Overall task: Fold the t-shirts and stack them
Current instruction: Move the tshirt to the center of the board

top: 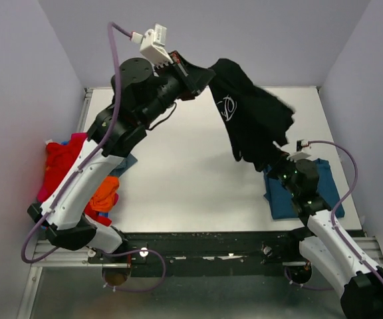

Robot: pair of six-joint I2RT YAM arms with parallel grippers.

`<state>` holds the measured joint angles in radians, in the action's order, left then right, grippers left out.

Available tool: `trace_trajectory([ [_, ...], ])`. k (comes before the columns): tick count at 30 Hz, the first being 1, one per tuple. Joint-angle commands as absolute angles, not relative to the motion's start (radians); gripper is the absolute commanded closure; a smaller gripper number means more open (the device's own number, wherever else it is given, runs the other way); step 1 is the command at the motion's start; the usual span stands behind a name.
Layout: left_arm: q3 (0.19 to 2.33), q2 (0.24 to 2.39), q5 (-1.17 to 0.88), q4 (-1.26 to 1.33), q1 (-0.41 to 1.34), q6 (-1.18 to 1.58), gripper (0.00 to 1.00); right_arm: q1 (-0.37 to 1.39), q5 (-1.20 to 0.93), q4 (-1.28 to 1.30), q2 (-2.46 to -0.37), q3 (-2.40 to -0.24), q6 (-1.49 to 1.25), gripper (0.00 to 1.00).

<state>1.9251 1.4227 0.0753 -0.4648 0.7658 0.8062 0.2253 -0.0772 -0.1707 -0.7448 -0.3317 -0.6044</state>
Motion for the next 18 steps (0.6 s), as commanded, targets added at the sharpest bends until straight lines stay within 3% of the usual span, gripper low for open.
trace_trajectory([
  [1,2.010,1.361,0.220,-0.477,0.764,0.667,1.00,0.229,-0.014,-0.134,-0.710,-0.324,-0.594,0.00],
  [8,1.303,1.099,0.615,-0.347,0.743,0.767,0.97,0.229,0.034,-0.120,-0.654,-0.308,-0.603,0.00],
  [9,1.210,1.076,0.638,-0.321,0.732,0.778,0.74,0.229,0.031,-0.121,-0.649,-0.305,-0.603,0.00],
  [10,1.134,1.065,0.658,-0.318,0.720,0.811,0.35,0.229,0.026,-0.126,-0.647,-0.302,-0.601,0.00],
  [11,1.087,1.065,0.664,-0.325,0.701,0.831,0.06,0.229,0.008,-0.136,-0.649,-0.299,-0.595,0.00],
  [12,1.047,1.071,0.646,-0.325,0.678,0.828,0.01,0.229,-0.030,-0.155,-0.652,-0.295,-0.585,0.00],
  [18,1.054,1.140,0.493,-0.368,0.640,0.689,0.01,0.229,-0.166,-0.233,-0.744,-0.296,-0.534,0.06],
])
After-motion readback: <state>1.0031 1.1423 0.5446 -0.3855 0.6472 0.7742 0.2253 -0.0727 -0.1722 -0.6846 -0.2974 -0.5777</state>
